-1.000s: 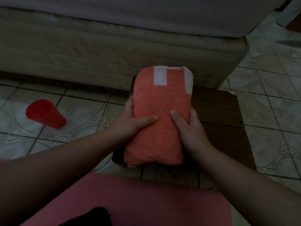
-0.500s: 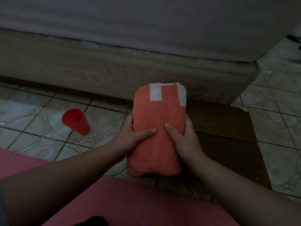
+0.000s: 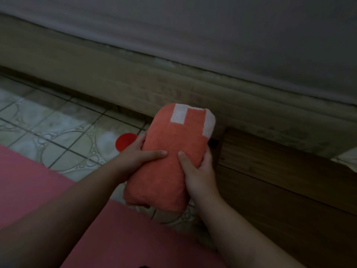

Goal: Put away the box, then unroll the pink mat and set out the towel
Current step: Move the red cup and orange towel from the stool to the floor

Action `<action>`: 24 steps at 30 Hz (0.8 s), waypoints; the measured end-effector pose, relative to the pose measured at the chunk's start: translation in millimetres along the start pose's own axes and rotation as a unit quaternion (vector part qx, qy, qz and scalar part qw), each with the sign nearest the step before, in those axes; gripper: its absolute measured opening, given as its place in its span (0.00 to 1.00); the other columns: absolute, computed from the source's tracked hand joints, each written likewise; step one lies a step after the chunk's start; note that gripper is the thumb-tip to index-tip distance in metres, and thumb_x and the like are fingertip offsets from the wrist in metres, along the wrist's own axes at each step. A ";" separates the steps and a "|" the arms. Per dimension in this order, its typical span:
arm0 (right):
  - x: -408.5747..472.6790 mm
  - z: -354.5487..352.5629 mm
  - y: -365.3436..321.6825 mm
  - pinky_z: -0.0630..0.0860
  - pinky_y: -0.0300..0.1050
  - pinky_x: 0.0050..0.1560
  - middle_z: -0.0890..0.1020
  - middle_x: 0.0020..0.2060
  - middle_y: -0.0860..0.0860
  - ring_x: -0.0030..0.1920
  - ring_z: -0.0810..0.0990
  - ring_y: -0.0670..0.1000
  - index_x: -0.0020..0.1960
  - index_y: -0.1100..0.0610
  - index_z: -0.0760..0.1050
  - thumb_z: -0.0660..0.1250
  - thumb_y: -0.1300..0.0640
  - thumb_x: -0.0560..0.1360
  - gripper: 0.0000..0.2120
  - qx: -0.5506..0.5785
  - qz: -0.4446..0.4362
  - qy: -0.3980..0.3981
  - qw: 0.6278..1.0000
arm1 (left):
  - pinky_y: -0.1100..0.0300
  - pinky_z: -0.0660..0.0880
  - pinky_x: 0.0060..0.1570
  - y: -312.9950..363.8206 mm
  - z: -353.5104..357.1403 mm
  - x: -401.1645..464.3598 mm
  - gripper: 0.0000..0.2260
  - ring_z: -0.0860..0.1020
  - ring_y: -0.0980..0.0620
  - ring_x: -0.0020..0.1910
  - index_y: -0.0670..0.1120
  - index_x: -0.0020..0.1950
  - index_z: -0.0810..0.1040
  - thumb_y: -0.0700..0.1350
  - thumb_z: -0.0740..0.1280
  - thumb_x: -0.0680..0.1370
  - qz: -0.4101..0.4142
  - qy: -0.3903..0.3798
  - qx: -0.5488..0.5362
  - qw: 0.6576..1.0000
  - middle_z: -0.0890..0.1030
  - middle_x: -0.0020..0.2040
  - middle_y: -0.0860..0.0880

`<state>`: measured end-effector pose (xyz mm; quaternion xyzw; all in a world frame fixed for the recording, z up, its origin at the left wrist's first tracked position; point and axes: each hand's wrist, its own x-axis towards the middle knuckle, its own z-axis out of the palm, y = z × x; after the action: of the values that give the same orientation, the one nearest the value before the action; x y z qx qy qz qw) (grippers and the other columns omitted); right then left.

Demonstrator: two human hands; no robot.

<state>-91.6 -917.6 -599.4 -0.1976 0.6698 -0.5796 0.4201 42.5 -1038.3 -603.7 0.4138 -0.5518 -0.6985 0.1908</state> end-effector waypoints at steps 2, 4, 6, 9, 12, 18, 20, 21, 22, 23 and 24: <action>11.3 10.3 10.2 0.75 0.55 0.61 0.77 0.58 0.45 0.57 0.78 0.48 0.71 0.42 0.61 0.72 0.49 0.69 0.34 0.003 0.025 0.011 1.000 | 0.52 0.80 0.46 -11.7 -9.1 8.0 0.33 0.83 0.51 0.51 0.61 0.59 0.73 0.53 0.79 0.56 -0.016 0.006 0.002 1.000 0.82 0.55 0.50; 21.7 15.5 22.0 0.75 0.55 0.62 0.78 0.60 0.49 0.57 0.79 0.51 0.71 0.45 0.62 0.72 0.52 0.69 0.34 0.006 0.061 0.026 0.998 | 0.49 0.79 0.51 -26.1 -11.3 16.7 0.35 0.82 0.49 0.53 0.60 0.61 0.72 0.53 0.79 0.56 -0.031 0.009 0.007 0.999 0.81 0.56 0.49; 31.1 16.0 33.8 0.75 0.56 0.61 0.78 0.60 0.50 0.57 0.79 0.53 0.71 0.43 0.62 0.72 0.51 0.68 0.34 0.002 0.106 0.041 0.994 | 0.49 0.79 0.51 -42.0 -9.9 27.4 0.38 0.81 0.49 0.53 0.59 0.63 0.71 0.53 0.79 0.55 -0.046 0.013 0.007 0.999 0.81 0.56 0.49; 42.9 10.3 50.9 0.77 0.57 0.58 0.79 0.58 0.51 0.55 0.79 0.55 0.71 0.42 0.63 0.73 0.52 0.66 0.36 0.019 0.171 0.072 0.982 | 0.52 0.79 0.50 -64.5 -3.9 43.1 0.41 0.80 0.50 0.54 0.59 0.67 0.66 0.52 0.79 0.56 -0.067 -0.003 0.009 0.998 0.79 0.58 0.51; 53.1 11.2 67.4 0.76 0.58 0.58 0.78 0.59 0.54 0.55 0.79 0.58 0.71 0.44 0.63 0.74 0.55 0.64 0.38 0.035 0.212 0.101 0.971 | 0.47 0.76 0.58 -83.1 -0.9 57.5 0.47 0.79 0.49 0.57 0.56 0.71 0.64 0.52 0.79 0.55 -0.076 -0.011 0.025 0.997 0.78 0.60 0.49; 68.9 30.3 86.1 0.74 0.56 0.62 0.76 0.64 0.53 0.60 0.76 0.58 0.72 0.44 0.61 0.74 0.59 0.60 0.44 0.033 0.237 0.122 0.963 | 0.47 0.75 0.60 -100.4 -16.2 73.4 0.50 0.78 0.49 0.58 0.54 0.72 0.62 0.52 0.79 0.53 -0.090 -0.019 0.042 0.995 0.76 0.63 0.47; 71.6 30.1 88.9 0.75 0.56 0.60 0.77 0.62 0.53 0.58 0.77 0.58 0.72 0.45 0.62 0.74 0.62 0.60 0.44 0.020 0.241 0.112 0.964 | 0.45 0.73 0.61 -106.5 -20.3 73.6 0.51 0.77 0.48 0.60 0.55 0.73 0.61 0.52 0.80 0.53 -0.093 -0.022 0.050 0.994 0.75 0.65 0.47; 72.5 29.1 90.0 0.76 0.56 0.60 0.77 0.62 0.53 0.58 0.77 0.57 0.72 0.46 0.62 0.73 0.64 0.61 0.43 0.018 0.242 0.106 0.964 | 0.44 0.73 0.62 -108.6 -21.3 73.8 0.51 0.76 0.47 0.61 0.55 0.73 0.60 0.52 0.80 0.53 -0.092 -0.024 0.052 0.994 0.74 0.66 0.46; 73.8 28.1 90.4 0.76 0.56 0.59 0.77 0.61 0.53 0.57 0.78 0.57 0.72 0.46 0.62 0.73 0.65 0.62 0.43 0.018 0.244 0.101 0.964 | 0.44 0.72 0.63 -109.8 -22.4 74.4 0.52 0.75 0.47 0.62 0.55 0.74 0.59 0.52 0.80 0.54 -0.090 -0.027 0.056 0.994 0.73 0.66 0.47; 74.7 27.3 91.0 0.76 0.56 0.59 0.77 0.61 0.53 0.57 0.78 0.58 0.72 0.46 0.61 0.72 0.65 0.62 0.42 0.019 0.246 0.097 0.964 | 0.44 0.72 0.63 -110.4 -22.8 75.2 0.52 0.75 0.47 0.62 0.55 0.74 0.59 0.52 0.80 0.54 -0.088 -0.029 0.062 0.994 0.73 0.66 0.47; 74.8 26.0 91.0 0.76 0.56 0.59 0.77 0.61 0.54 0.57 0.78 0.58 0.72 0.46 0.61 0.71 0.65 0.62 0.42 0.019 0.249 0.095 0.964 | 0.45 0.73 0.63 -111.3 -22.2 75.7 0.52 0.75 0.48 0.61 0.55 0.74 0.59 0.53 0.80 0.54 -0.084 -0.029 0.069 0.994 0.73 0.66 0.48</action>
<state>-93.3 -966.9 -709.5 0.0389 0.7237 -0.4853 0.4891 36.9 -1071.3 -736.0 0.4502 -0.5677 -0.6838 0.0860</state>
